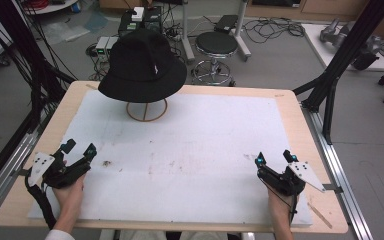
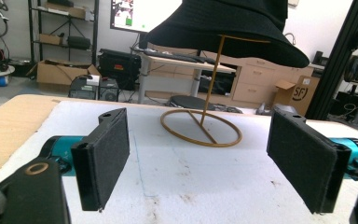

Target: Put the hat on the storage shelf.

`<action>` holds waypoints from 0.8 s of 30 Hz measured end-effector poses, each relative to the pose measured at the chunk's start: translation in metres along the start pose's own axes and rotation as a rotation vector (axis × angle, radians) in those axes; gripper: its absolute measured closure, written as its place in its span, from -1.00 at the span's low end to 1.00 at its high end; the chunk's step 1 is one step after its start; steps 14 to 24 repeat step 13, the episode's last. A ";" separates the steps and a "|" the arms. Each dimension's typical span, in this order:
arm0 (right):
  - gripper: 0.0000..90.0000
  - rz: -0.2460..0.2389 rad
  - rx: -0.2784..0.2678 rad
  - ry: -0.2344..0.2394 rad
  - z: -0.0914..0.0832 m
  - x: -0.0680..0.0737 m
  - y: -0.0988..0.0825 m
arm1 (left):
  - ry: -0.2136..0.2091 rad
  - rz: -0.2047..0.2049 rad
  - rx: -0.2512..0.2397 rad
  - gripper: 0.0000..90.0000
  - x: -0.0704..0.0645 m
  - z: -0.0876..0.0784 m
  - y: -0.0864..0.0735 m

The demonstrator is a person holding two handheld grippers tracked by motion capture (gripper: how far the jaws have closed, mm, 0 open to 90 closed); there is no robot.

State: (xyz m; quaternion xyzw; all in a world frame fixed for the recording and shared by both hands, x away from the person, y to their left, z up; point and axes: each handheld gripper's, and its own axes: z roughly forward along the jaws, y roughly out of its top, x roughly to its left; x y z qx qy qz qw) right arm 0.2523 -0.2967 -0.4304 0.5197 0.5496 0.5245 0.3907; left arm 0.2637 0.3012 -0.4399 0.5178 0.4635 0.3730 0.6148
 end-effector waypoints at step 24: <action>-0.78 0.004 0.001 0.003 0.000 0.000 0.000 | 0.001 0.000 0.001 -0.53 0.000 0.000 0.000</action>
